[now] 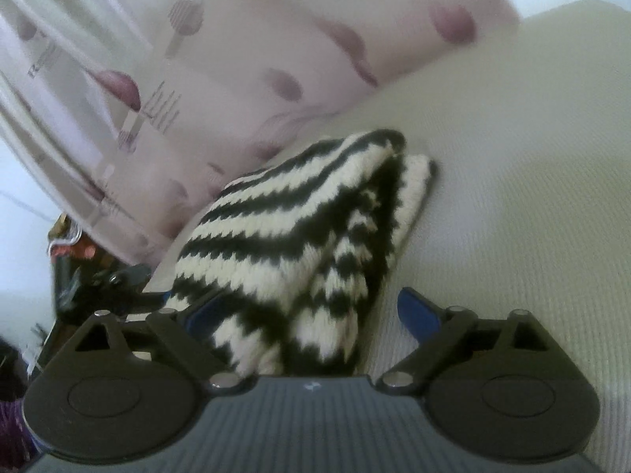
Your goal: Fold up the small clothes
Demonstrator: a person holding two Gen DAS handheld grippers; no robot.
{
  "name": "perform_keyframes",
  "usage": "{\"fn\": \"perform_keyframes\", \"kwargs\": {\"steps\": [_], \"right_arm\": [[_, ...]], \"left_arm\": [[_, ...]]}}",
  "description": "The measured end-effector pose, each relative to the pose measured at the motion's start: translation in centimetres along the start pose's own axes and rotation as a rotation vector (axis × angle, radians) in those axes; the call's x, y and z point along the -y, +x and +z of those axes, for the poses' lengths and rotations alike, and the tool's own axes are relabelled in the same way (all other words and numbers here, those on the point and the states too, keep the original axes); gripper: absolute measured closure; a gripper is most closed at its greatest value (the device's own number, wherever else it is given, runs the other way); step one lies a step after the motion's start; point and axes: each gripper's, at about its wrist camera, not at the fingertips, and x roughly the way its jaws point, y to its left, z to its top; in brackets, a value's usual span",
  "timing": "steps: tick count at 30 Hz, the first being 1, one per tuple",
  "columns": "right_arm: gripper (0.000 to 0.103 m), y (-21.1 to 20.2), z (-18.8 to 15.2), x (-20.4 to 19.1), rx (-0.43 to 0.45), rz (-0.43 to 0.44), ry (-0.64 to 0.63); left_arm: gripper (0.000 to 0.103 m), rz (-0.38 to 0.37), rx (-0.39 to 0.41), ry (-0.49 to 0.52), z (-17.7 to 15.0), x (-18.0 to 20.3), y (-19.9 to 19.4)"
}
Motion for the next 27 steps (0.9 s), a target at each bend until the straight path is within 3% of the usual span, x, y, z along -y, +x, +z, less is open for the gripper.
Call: {"fn": "perform_keyframes", "kwargs": {"steps": [8,14,20,27], "right_arm": [[0.007,3.1,2.6,0.9,-0.098,0.125,-0.041],[0.006,4.4,3.6,1.6,-0.086,0.231,0.019],[0.003,6.1,3.6,1.3,-0.062,0.277,0.016],[0.004,5.7,3.1,0.8,-0.069,0.228,-0.03]], "left_arm": [[0.0,-0.205,-0.077,-0.055,3.2,-2.2,3.4],[0.0,-0.223,-0.127,0.035,4.1,-1.6,5.7],[0.001,-0.233,-0.083,0.026,3.6,-1.5,5.9],[0.0,-0.238,-0.124,0.071,3.4,-1.4,5.6]]}}
